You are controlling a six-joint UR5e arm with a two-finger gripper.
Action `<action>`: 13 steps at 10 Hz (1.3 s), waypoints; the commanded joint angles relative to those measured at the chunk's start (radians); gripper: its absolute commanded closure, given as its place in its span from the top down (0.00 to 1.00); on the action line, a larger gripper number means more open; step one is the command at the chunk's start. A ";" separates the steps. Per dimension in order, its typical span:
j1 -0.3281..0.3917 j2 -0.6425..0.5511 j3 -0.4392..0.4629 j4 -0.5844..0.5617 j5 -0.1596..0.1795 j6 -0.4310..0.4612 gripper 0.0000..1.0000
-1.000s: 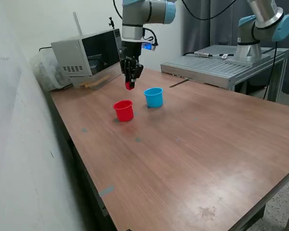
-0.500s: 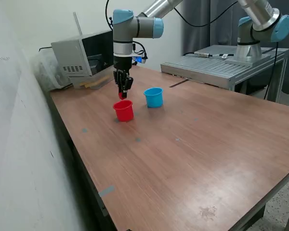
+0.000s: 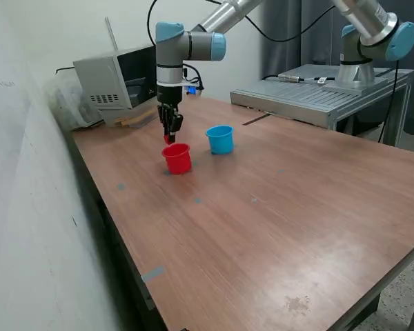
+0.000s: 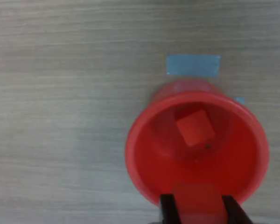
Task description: Place red objects in the red bin, and blue objects in the blue bin.
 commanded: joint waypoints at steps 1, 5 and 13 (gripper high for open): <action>-0.006 0.002 0.007 -0.018 -0.002 0.000 1.00; -0.006 0.000 0.005 -0.018 -0.006 0.000 1.00; 0.046 -0.569 0.237 0.316 -0.029 0.000 1.00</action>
